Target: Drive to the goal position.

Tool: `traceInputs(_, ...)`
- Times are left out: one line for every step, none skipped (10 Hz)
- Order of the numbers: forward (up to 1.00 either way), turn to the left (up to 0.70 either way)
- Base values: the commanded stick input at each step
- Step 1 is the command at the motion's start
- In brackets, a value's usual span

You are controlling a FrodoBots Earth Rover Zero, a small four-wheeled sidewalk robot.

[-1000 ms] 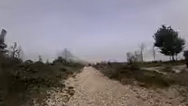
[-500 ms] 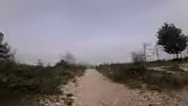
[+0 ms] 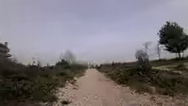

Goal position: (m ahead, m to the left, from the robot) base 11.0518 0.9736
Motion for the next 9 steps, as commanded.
traceInputs(0.70, 0.00)
traceInputs(0.70, 0.00)
traceInputs(0.70, 0.00)
traceInputs(0.70, 0.00)
traceInputs(0.70, 0.00)
traceInputs(0.70, 0.00)
traceInputs(0.70, 0.00)
traceInputs(0.70, 0.00)
traceInputs(0.70, 0.00)
